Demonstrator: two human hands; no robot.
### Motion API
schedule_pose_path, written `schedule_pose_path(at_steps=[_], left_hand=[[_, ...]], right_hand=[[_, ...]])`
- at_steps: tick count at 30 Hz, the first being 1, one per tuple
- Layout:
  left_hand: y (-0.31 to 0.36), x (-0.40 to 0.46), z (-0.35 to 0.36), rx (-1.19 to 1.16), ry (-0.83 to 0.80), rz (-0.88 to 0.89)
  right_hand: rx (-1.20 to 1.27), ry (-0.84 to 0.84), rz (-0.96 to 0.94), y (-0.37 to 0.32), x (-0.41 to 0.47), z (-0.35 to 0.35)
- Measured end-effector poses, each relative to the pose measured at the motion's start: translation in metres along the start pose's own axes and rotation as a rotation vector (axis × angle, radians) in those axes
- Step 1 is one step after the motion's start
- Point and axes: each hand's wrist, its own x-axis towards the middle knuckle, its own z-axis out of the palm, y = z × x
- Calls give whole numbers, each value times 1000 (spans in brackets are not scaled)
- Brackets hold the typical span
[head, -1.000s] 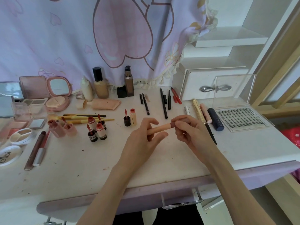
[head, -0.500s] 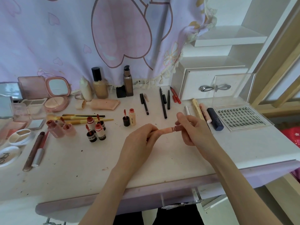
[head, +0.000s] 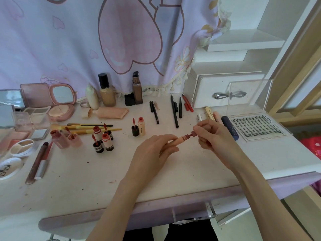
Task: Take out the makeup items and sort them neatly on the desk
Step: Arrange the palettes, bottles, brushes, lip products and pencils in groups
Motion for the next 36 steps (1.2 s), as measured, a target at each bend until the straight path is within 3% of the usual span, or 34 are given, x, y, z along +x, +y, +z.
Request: schedule_pose_path(at_steps=[7, 15, 26, 29, 36], left_hand=[[1, -1, -2, 33, 103, 4], [-10, -16, -14, -5, 209, -118], [-14, -40, -29, -318, 357, -386], [-15, -41, -30, -339, 354, -415], [-18, -32, -32, -310, 378, -432]], right_hand=[[125, 98, -60, 1, -2, -3], [322, 291, -101, 1, -1, -22], [711, -64, 236, 21, -3, 39], [536, -83, 199, 23, -3, 55], [-163, 14, -89, 23, 3, 81]])
